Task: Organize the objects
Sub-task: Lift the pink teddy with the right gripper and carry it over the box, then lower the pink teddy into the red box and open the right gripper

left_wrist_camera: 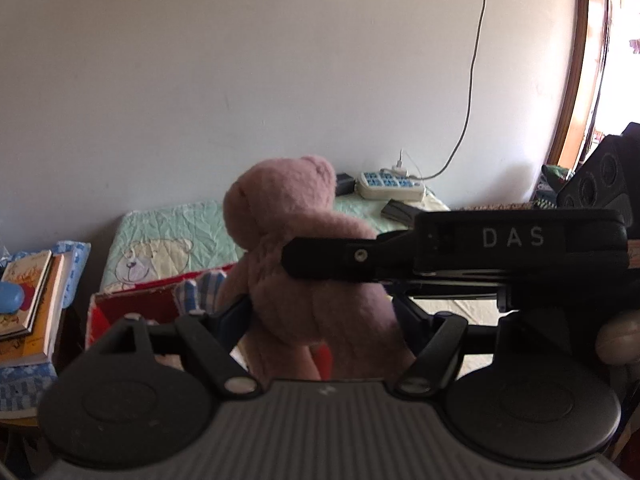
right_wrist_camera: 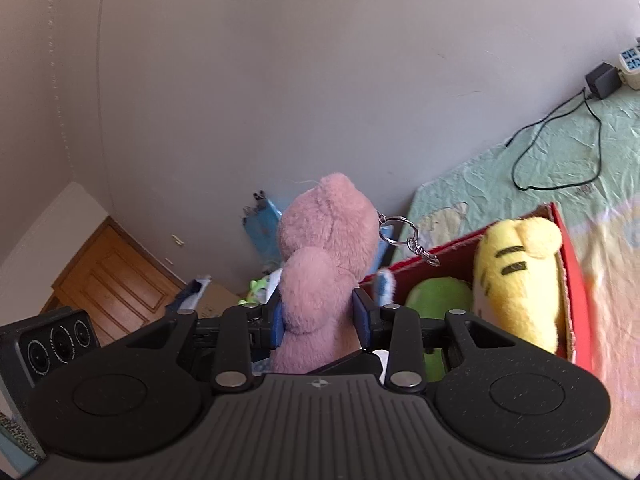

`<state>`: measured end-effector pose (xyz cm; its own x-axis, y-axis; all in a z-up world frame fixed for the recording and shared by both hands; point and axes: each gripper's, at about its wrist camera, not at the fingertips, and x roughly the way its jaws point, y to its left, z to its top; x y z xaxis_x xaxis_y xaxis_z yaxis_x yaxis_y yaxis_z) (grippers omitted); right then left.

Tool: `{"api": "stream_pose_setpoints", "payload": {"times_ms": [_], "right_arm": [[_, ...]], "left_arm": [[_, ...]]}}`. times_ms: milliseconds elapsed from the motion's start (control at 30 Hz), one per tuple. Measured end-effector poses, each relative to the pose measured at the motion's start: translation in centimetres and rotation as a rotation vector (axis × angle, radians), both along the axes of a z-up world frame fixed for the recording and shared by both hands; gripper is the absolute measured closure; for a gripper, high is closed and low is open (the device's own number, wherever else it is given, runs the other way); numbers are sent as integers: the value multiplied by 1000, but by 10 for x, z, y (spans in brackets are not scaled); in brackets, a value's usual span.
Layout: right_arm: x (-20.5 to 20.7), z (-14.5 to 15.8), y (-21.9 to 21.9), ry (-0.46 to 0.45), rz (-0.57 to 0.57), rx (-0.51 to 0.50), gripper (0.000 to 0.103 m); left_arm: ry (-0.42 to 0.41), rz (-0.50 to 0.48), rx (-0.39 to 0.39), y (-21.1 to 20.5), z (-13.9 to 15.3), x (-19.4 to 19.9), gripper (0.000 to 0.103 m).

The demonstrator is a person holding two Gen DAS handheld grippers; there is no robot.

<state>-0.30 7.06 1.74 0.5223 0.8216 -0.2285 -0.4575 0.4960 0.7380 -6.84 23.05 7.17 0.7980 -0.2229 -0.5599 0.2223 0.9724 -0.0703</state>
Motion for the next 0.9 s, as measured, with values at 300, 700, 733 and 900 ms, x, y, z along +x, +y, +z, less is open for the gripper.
{"api": "stream_pose_setpoints", "payload": {"times_ms": [300, 700, 733, 900], "right_arm": [[10, -27, 10, 53, -22, -108, 67], [14, -48, 16, 76, -46, -176, 73], [16, -51, 16, 78, -48, -181, 73], [19, -54, 16, 68, -54, -192, 74]], "left_arm": [[93, -10, 40, -2, -37, 21, 35], [175, 16, 74, 2, -64, 40, 33], [178, 18, 86, 1, -65, 41, 32], [187, 19, 120, -6, -66, 43, 27]]}}
